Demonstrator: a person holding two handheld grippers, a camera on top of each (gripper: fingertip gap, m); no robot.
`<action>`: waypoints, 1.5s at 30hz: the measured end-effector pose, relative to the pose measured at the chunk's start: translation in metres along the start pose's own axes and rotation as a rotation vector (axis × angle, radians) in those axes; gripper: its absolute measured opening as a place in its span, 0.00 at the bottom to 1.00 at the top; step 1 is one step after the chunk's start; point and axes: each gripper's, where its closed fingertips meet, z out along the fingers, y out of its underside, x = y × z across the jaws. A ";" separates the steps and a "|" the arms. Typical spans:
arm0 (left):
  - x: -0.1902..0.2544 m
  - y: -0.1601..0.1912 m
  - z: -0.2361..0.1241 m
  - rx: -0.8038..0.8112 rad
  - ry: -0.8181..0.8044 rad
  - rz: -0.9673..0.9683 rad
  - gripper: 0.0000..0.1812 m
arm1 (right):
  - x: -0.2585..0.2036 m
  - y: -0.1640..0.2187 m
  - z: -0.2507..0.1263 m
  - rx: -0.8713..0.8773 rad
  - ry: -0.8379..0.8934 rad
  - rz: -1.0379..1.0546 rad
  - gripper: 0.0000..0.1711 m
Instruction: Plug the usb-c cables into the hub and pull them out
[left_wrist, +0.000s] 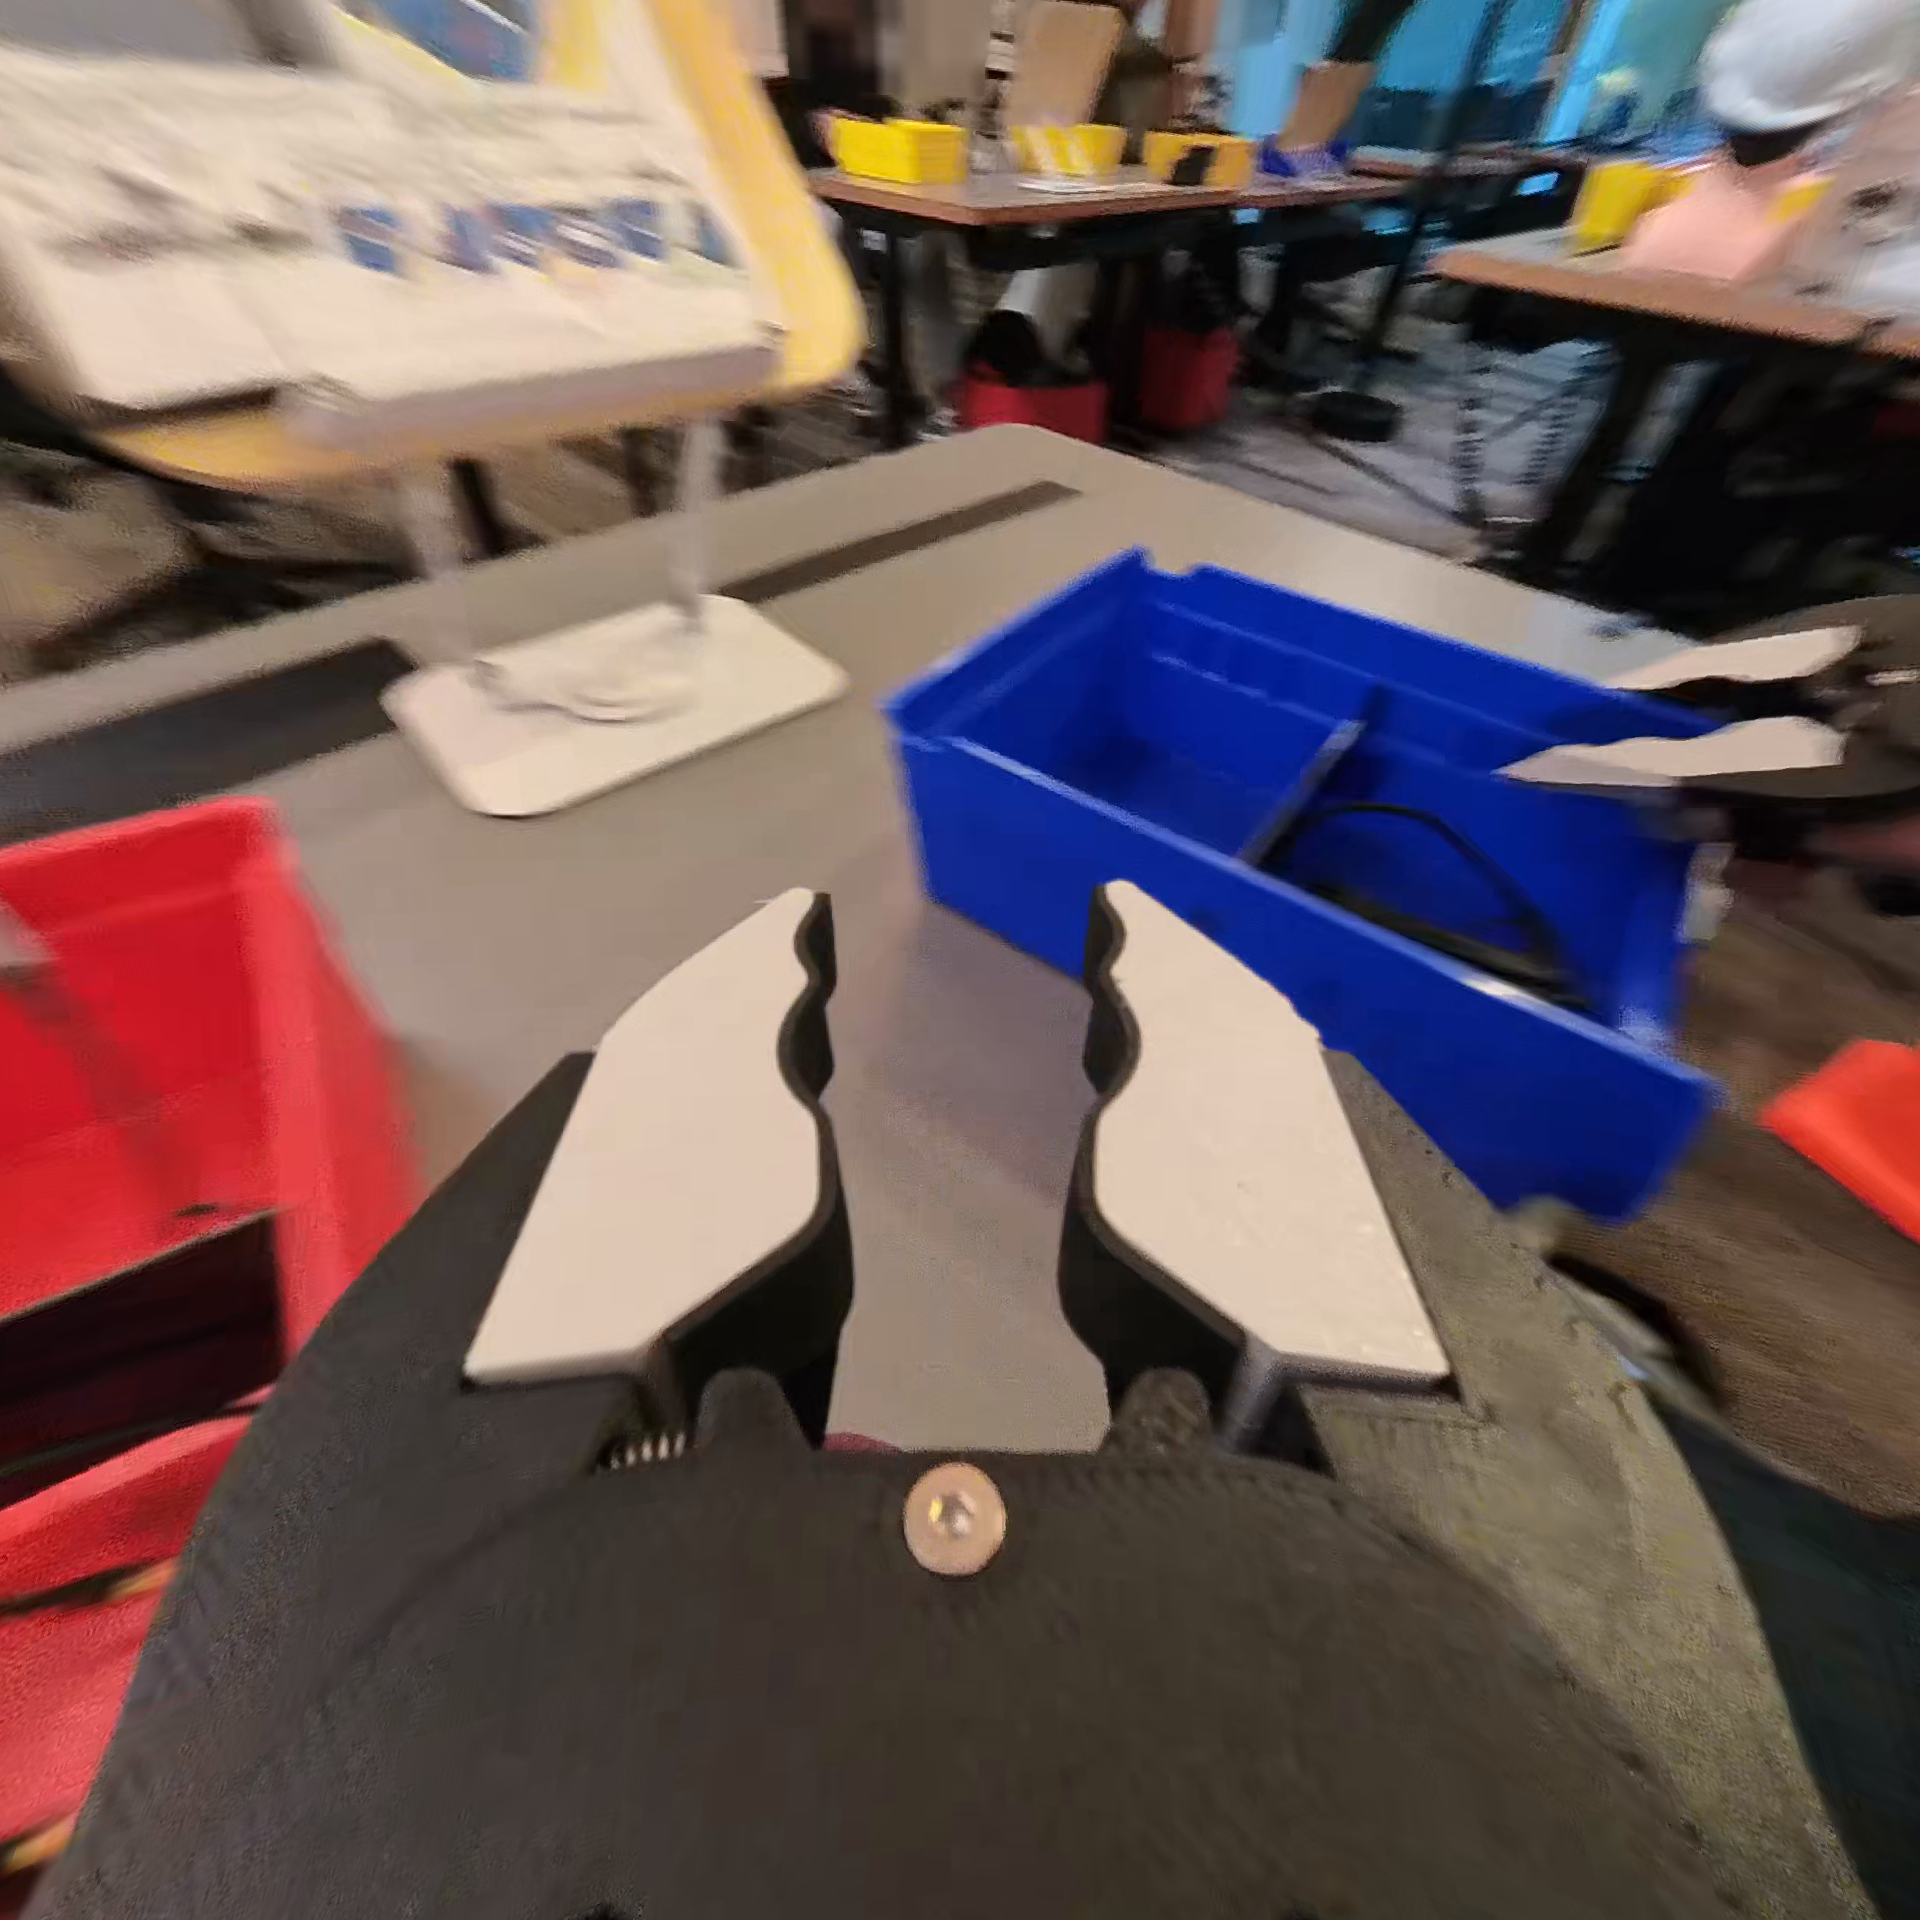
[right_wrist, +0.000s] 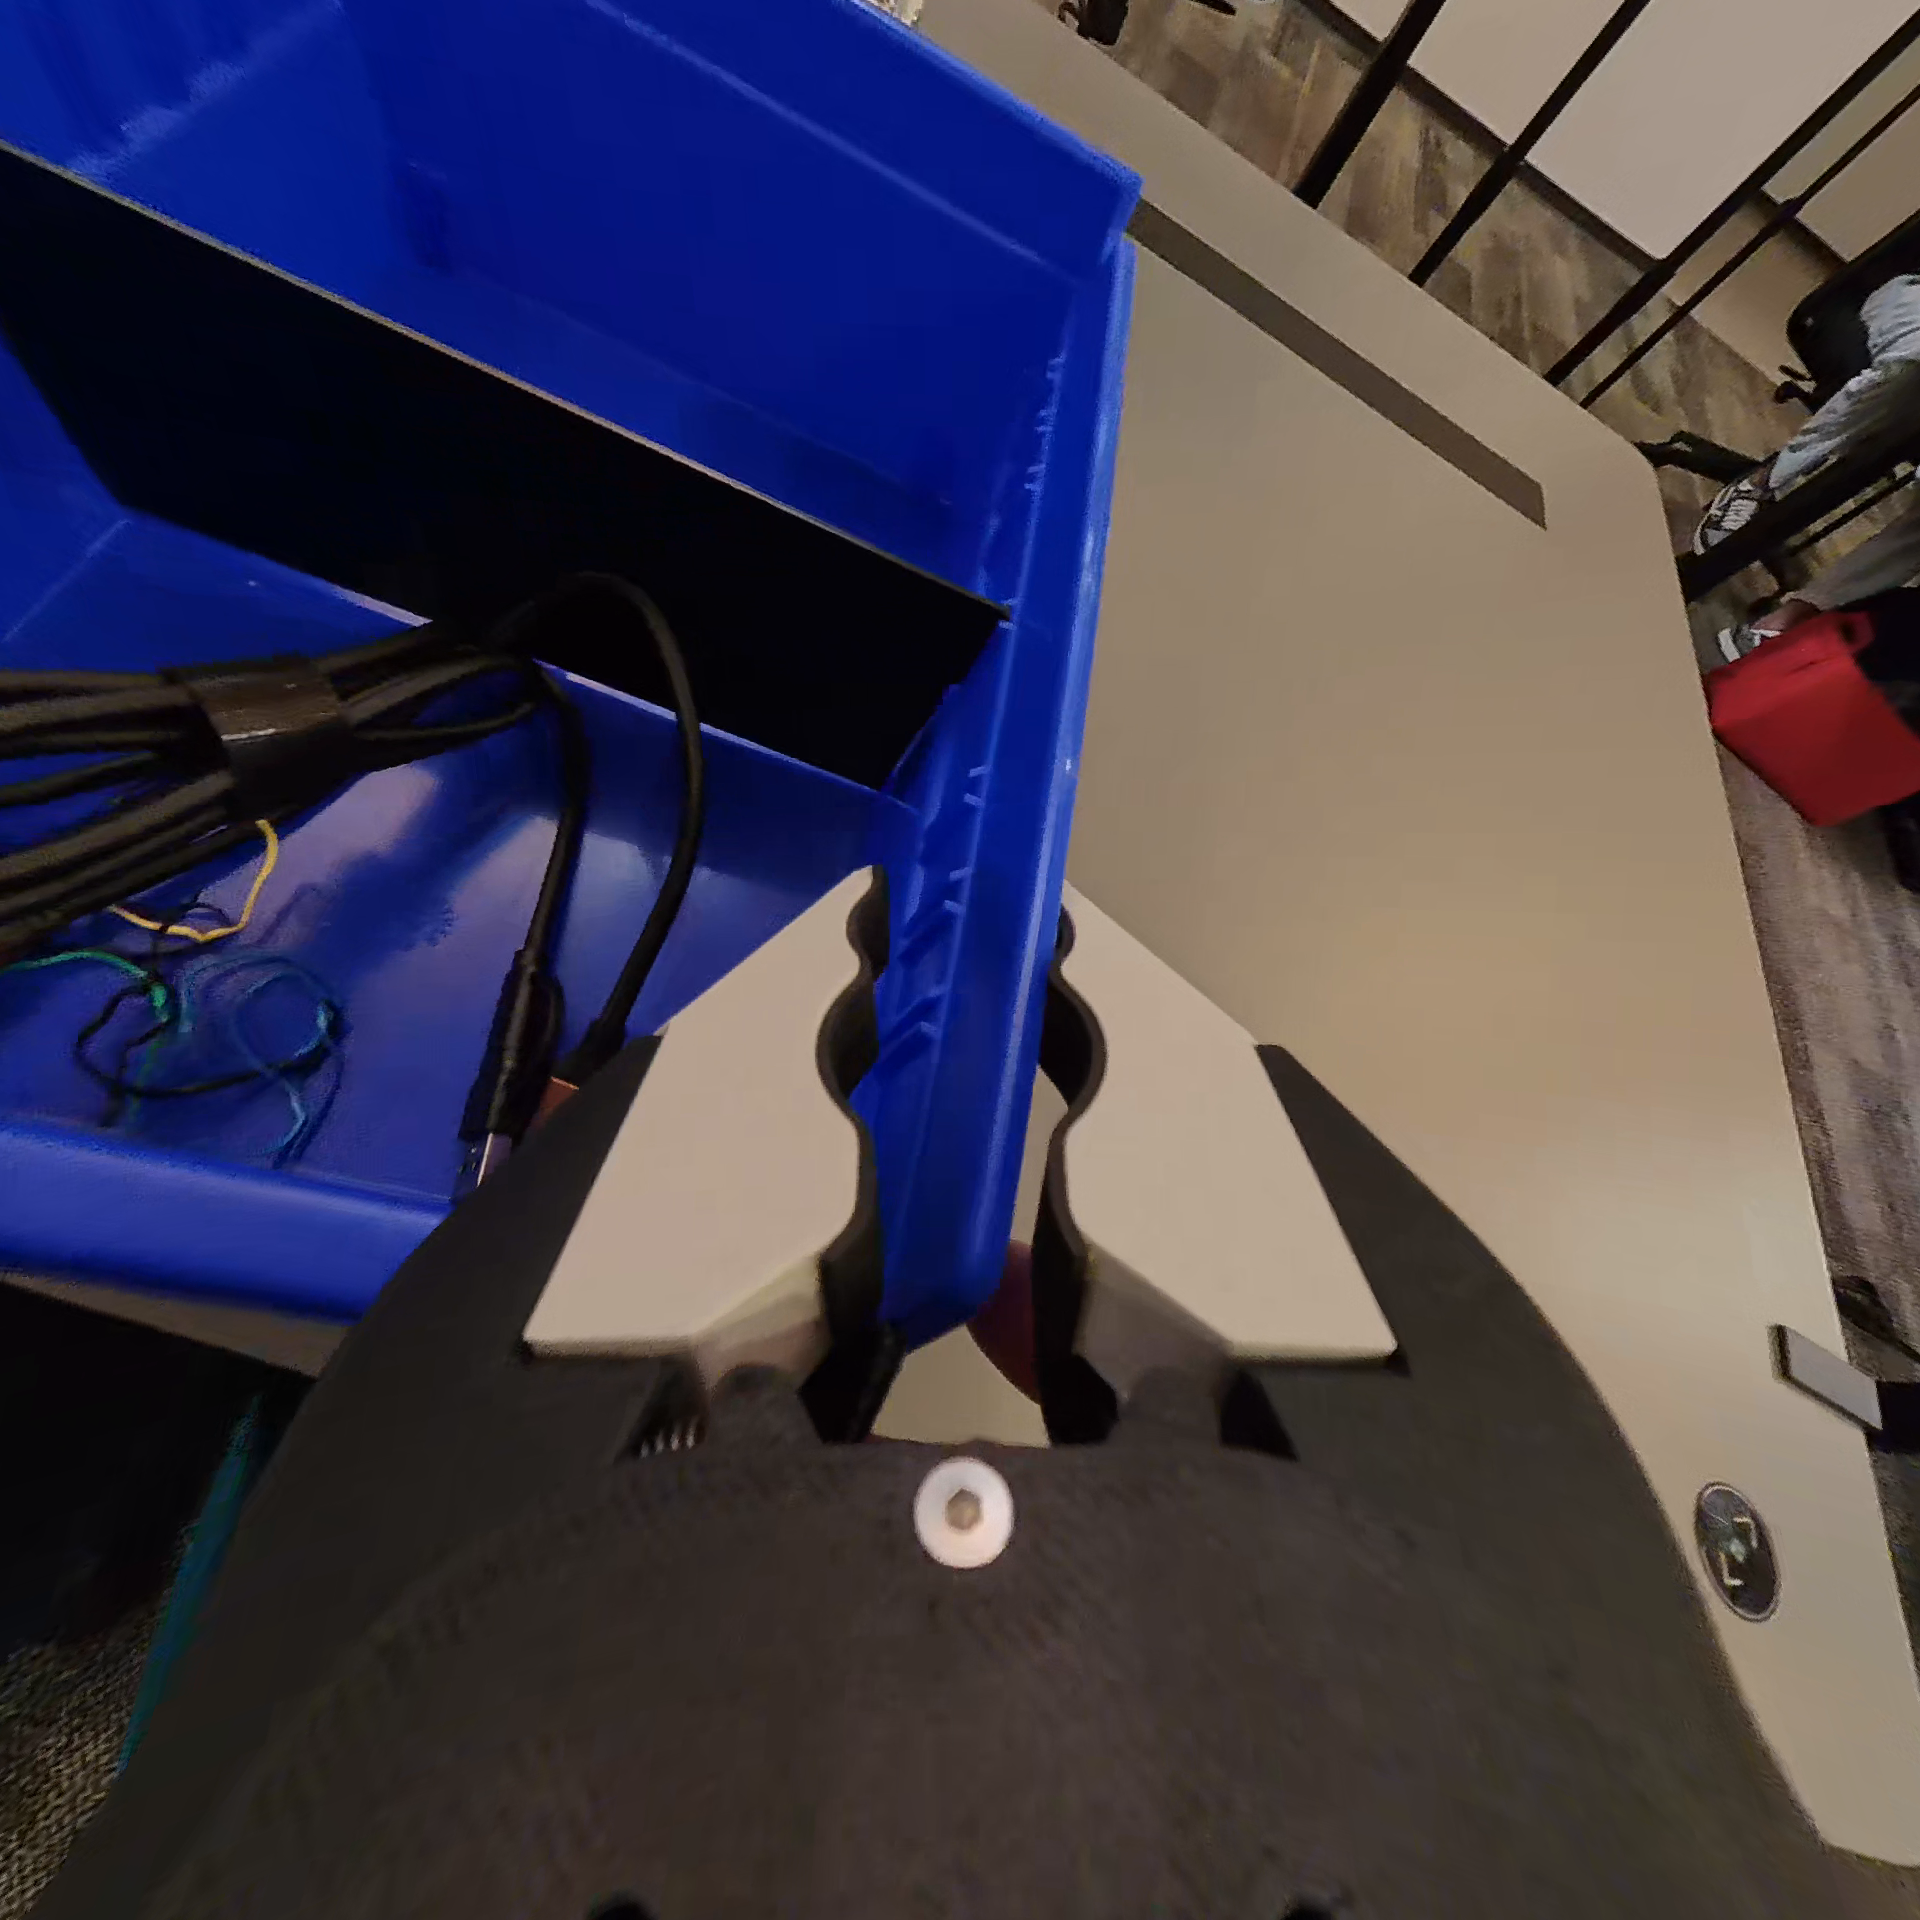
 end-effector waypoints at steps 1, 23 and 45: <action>-0.022 -0.003 -0.011 0.002 -0.067 0.032 0.25 | 0.003 0.001 0.001 -0.002 0.008 -0.006 0.13; -0.295 0.125 -0.166 -0.396 -0.698 -0.035 0.23 | 0.018 0.004 0.008 -0.006 0.036 -0.037 0.13; -0.272 0.147 -0.189 -0.412 -0.520 -0.145 0.04 | 0.035 0.012 0.006 -0.005 0.003 0.013 0.10</action>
